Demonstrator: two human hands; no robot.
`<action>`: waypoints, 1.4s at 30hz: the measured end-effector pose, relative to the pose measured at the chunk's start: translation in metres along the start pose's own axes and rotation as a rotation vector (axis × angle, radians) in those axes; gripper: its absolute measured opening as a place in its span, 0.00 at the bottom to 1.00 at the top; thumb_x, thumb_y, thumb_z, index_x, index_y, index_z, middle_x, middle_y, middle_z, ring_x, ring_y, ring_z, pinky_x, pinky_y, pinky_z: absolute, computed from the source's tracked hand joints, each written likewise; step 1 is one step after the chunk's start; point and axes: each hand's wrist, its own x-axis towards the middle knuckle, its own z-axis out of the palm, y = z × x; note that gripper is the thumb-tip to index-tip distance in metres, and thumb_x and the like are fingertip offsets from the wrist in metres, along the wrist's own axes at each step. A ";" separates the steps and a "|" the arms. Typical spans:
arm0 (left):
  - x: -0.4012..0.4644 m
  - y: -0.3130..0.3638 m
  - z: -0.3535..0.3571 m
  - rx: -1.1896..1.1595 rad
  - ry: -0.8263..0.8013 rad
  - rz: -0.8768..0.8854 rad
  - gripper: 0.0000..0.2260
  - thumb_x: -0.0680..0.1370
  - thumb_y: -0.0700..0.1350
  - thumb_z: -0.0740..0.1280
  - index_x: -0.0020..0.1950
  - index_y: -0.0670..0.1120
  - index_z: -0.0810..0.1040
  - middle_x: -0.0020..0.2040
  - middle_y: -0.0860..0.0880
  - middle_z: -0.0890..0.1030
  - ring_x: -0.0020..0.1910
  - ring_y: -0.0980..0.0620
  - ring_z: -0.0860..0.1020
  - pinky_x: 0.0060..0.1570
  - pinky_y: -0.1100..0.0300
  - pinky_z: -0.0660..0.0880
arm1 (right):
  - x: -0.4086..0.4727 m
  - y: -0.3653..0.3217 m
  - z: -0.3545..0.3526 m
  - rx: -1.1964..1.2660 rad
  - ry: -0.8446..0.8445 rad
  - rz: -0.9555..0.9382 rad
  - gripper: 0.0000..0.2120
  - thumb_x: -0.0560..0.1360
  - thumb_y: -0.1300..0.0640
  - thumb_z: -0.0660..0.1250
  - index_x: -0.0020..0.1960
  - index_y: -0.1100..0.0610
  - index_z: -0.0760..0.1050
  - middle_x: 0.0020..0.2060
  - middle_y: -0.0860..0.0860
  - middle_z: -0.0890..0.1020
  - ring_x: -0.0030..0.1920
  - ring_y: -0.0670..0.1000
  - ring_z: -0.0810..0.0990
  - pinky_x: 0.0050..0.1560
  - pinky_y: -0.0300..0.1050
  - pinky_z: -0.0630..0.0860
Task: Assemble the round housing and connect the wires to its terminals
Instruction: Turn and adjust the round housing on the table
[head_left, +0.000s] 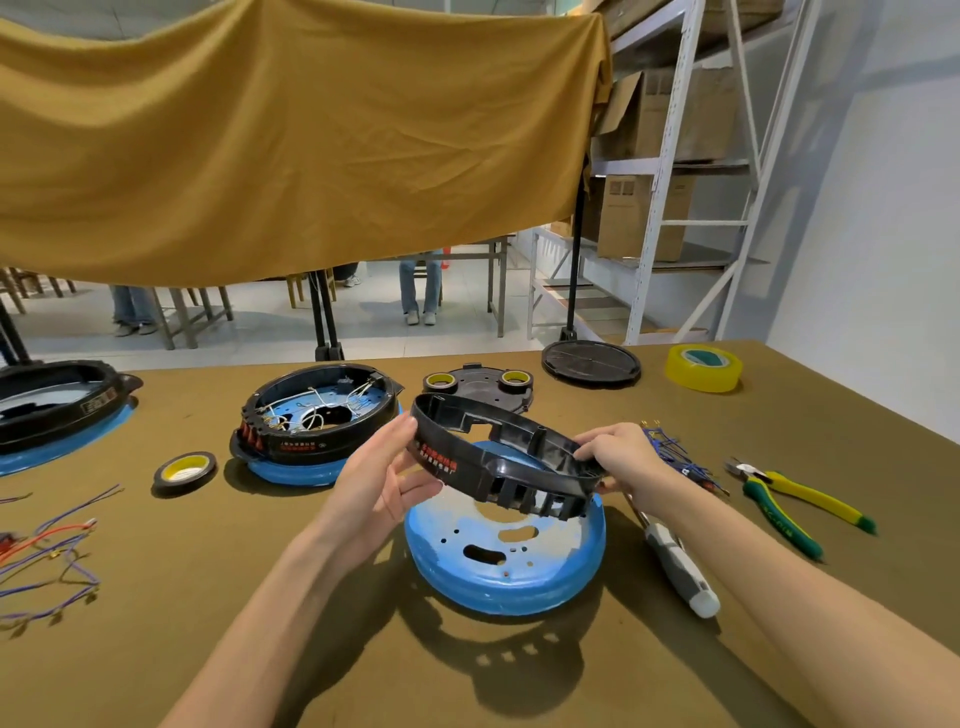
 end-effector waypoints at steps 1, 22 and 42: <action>0.000 0.000 0.000 -0.016 -0.009 0.011 0.21 0.81 0.53 0.68 0.72 0.46 0.74 0.58 0.38 0.84 0.56 0.42 0.84 0.52 0.53 0.84 | 0.001 -0.001 -0.001 0.016 -0.024 0.017 0.10 0.79 0.69 0.66 0.54 0.58 0.82 0.50 0.58 0.84 0.48 0.55 0.84 0.39 0.50 0.85; -0.002 0.026 0.043 0.081 0.107 0.257 0.21 0.76 0.56 0.71 0.62 0.43 0.78 0.50 0.45 0.88 0.48 0.45 0.87 0.39 0.62 0.82 | -0.065 -0.049 0.016 -0.105 -0.323 -0.485 0.19 0.82 0.37 0.60 0.57 0.47 0.84 0.51 0.42 0.86 0.54 0.41 0.83 0.59 0.40 0.77; -0.007 -0.001 0.066 1.290 -0.489 0.553 0.23 0.81 0.47 0.66 0.76 0.54 0.66 0.49 0.54 0.82 0.45 0.52 0.79 0.47 0.47 0.79 | -0.070 -0.041 0.010 0.027 -0.004 -0.291 0.35 0.78 0.38 0.67 0.79 0.54 0.63 0.68 0.50 0.75 0.63 0.51 0.77 0.64 0.48 0.75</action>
